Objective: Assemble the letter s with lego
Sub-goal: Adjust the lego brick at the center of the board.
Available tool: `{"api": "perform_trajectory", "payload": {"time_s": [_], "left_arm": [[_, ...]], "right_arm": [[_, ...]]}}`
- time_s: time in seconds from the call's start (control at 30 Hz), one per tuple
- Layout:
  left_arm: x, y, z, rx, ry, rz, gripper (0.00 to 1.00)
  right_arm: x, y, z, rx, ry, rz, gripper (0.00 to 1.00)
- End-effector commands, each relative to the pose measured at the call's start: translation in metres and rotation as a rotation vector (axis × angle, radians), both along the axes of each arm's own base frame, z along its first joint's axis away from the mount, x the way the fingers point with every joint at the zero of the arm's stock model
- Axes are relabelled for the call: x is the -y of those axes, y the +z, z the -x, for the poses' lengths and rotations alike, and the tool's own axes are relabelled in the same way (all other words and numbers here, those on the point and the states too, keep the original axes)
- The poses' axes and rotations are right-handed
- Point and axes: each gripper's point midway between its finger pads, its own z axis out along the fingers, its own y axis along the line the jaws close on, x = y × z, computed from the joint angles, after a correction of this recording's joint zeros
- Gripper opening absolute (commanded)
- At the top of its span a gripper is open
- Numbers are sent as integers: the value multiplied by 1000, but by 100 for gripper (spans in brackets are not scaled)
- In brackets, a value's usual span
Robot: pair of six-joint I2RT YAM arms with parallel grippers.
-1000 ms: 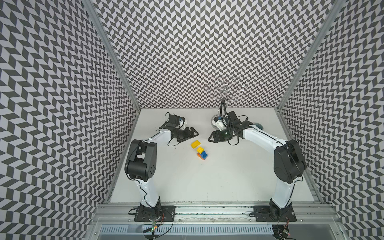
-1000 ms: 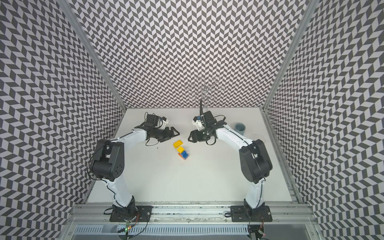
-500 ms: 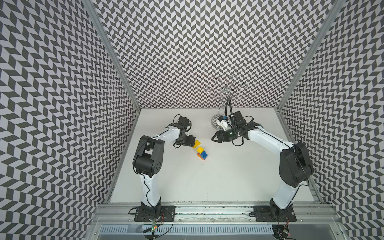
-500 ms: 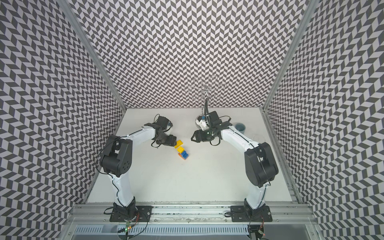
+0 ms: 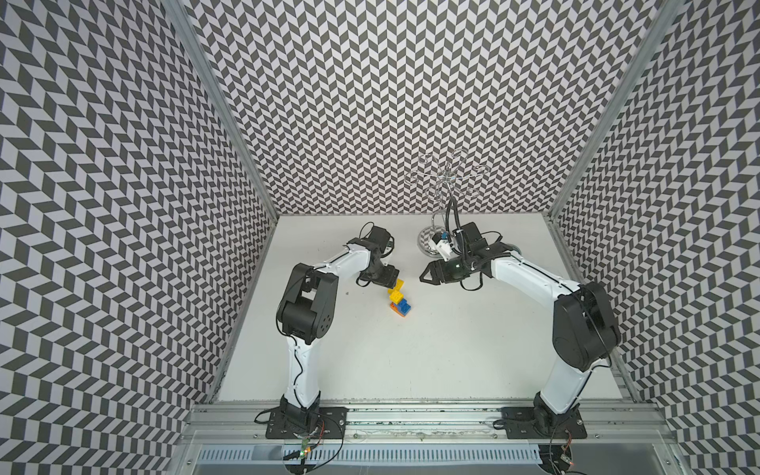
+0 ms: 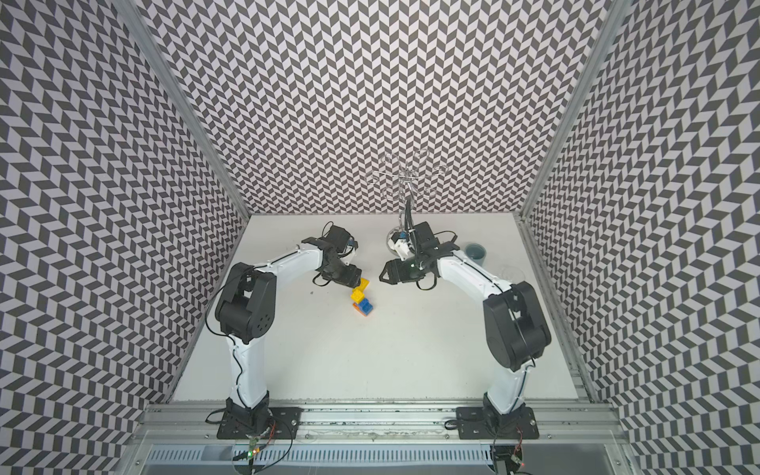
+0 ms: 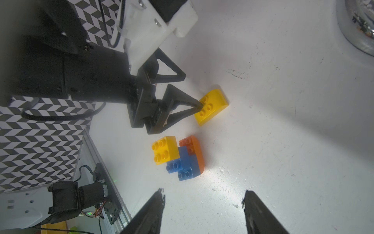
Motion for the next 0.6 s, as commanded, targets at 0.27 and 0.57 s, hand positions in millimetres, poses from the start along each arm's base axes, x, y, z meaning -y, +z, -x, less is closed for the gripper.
{"api": "perform_trajectory", "payload": {"time_s": [0.27,0.57], "left_arm": [[-67,-3,2,-12,117,-310,79],[-54,59,-5,84,124,-129,82]], "right_arm": [[-1,13,-4,48,4,-26,64],[-6,16,-3,39,10,-53,64]]}}
